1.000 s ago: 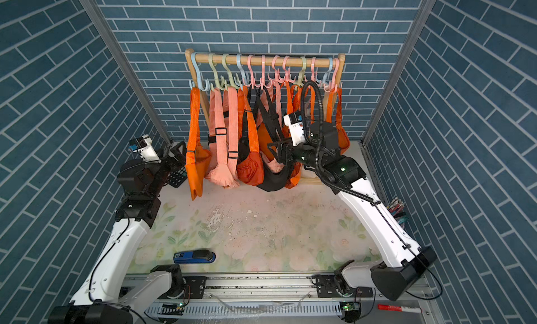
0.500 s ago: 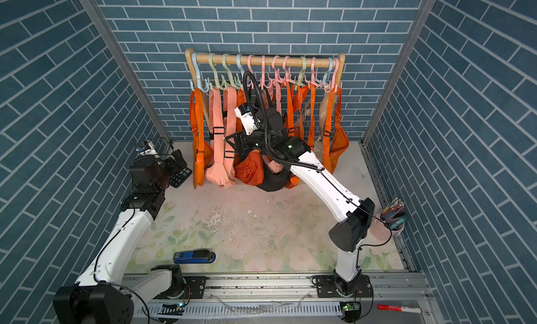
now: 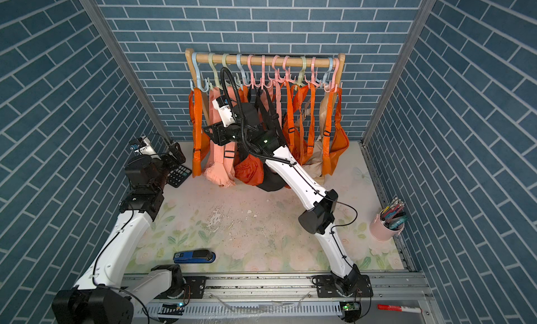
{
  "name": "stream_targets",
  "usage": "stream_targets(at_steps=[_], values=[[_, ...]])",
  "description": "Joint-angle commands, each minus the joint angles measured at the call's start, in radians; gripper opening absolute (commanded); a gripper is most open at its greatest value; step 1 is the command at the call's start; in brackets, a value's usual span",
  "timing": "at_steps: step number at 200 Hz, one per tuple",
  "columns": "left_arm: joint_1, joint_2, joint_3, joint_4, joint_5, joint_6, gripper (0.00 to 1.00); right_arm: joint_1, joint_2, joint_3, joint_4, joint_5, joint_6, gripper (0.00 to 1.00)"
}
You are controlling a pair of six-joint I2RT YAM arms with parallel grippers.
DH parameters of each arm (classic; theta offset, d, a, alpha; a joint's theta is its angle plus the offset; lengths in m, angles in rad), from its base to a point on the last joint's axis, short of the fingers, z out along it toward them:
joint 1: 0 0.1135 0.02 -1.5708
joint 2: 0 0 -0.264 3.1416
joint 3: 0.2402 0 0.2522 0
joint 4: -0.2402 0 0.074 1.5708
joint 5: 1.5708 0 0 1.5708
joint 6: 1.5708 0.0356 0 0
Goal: Take the bag off the hook
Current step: Pick up the bag from the hook.
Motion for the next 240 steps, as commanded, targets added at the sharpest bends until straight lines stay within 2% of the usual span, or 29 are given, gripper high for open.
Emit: stream_targets(at_steps=[1,52,79,152,162,193,204,215,240], values=[[-0.002,-0.013,-0.02,0.041,0.022,-0.014,0.99,0.015,0.044,0.024,0.065,-0.017,0.074,0.48],[-0.002,-0.023,-0.025,0.045,0.034,-0.015,0.99,0.024,0.142,0.038,0.212,-0.038,0.149,0.44],[-0.002,-0.027,-0.031,0.044,0.03,-0.011,0.99,0.025,0.21,0.099,0.242,-0.043,0.166,0.44],[-0.002,-0.015,-0.031,0.052,0.048,-0.008,0.99,0.025,0.274,0.103,0.404,-0.006,0.212,0.39],[-0.002,-0.009,-0.033,0.057,0.053,-0.01,0.99,0.025,0.278,0.105,0.414,0.005,0.21,0.33],[-0.002,0.007,-0.025,0.059,0.068,-0.013,0.99,0.026,0.284,0.106,0.446,0.008,0.206,0.24],[-0.002,0.009,-0.022,0.059,0.073,-0.013,0.99,0.025,0.285,0.107,0.458,0.003,0.21,0.15],[-0.002,0.008,-0.019,0.058,0.074,-0.012,0.99,0.025,0.283,0.108,0.459,0.003,0.21,0.0],[-0.002,0.014,-0.007,0.054,0.074,-0.005,0.99,0.026,0.257,0.1,0.432,0.0,0.19,0.0]])
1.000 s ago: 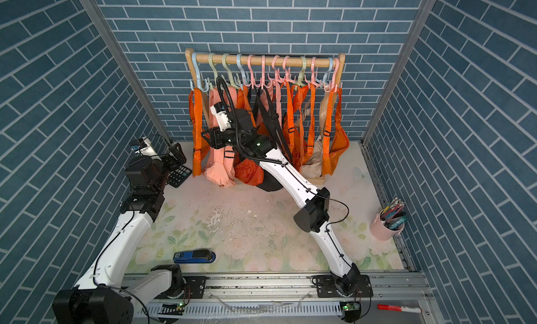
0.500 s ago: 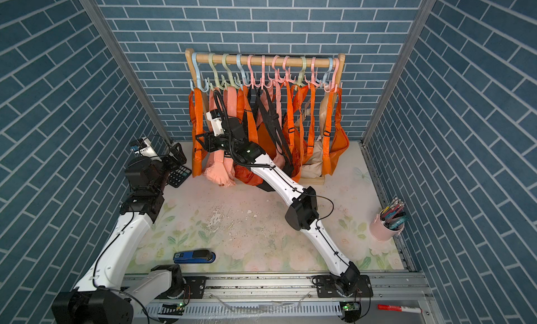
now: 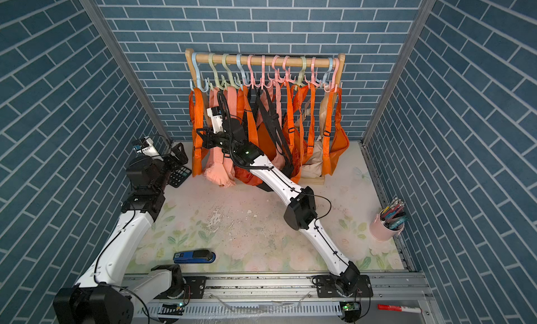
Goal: Take the bag off the hook
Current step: Pick up the bag from the hook.
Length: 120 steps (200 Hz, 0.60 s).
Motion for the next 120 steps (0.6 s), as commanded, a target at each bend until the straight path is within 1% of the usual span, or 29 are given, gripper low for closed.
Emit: stream_targets(at_steps=[1,26,70,89,120], values=[[-0.003,0.008,0.011,0.015,0.013,0.005,0.99,0.003,-0.012,0.022,0.026,-0.001,-0.009,0.0],[-0.003,0.032,0.046,0.011,0.02,0.013,0.99,0.003,-0.072,-0.025,-0.012,-0.005,-0.046,0.0],[-0.003,0.094,0.118,0.057,0.056,0.036,0.99,0.0,-0.198,-0.15,-0.063,-0.026,-0.099,0.0],[-0.001,0.122,0.15,0.104,0.094,0.054,0.99,-0.006,-0.245,-0.19,-0.089,-0.04,-0.125,0.0],[0.02,0.187,0.255,0.093,0.198,0.062,0.99,-0.024,-0.285,-0.199,-0.165,-0.075,-0.154,0.0]])
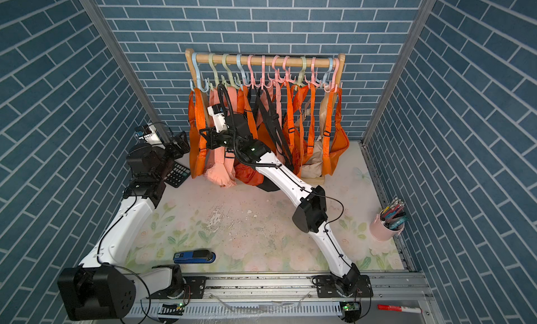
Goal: Take the bag off the hook
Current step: Pick up the bag from the hook.
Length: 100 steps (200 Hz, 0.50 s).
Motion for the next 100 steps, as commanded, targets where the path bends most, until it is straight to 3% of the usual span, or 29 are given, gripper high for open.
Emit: stream_targets(at_steps=[1,49,100], values=[[0.017,0.037,0.078,0.041,0.099,0.027,0.99,-0.015,-0.071,-0.004,-0.065,-0.049,-0.057,0.0],[0.041,0.154,0.259,-0.026,0.258,0.089,0.99,-0.064,-0.113,-0.076,-0.072,-0.108,-0.056,0.0],[0.05,0.253,0.356,-0.03,0.279,0.169,0.99,-0.087,-0.161,-0.092,-0.103,-0.185,-0.077,0.0]])
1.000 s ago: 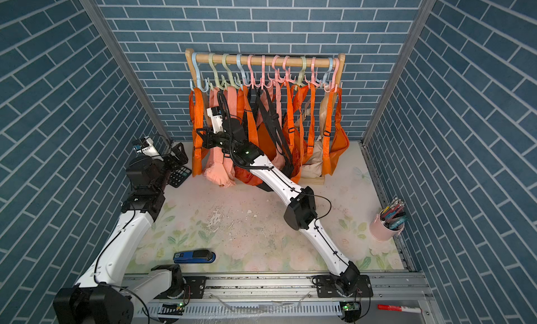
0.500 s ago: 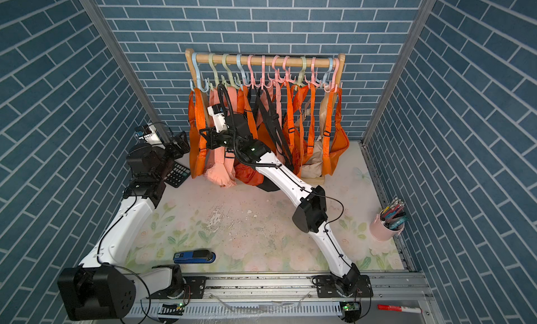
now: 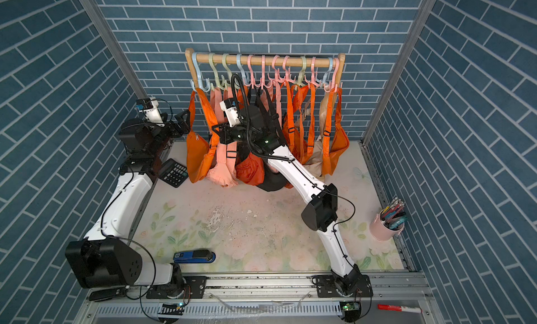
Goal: Take the bag off the hook
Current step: Pick up the bag from the hook.
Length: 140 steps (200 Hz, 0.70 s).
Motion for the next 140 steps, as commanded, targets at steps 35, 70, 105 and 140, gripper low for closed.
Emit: stream_targets(at_steps=[35,70,105,140], values=[[0.019,0.123,0.13,-0.028,0.07,0.107,0.99,-0.009,-0.097,-0.033,-0.023,-0.113,-0.054,0.0],[0.023,0.228,0.231,-0.025,0.145,0.107,0.98,-0.02,-0.087,-0.021,-0.021,-0.14,-0.053,0.0],[0.023,0.318,0.319,-0.027,0.164,0.108,0.94,-0.047,-0.056,0.016,-0.026,-0.168,-0.029,0.0],[0.023,0.395,0.397,-0.035,0.226,0.104,0.85,-0.074,-0.018,0.055,-0.026,-0.181,-0.009,0.0]])
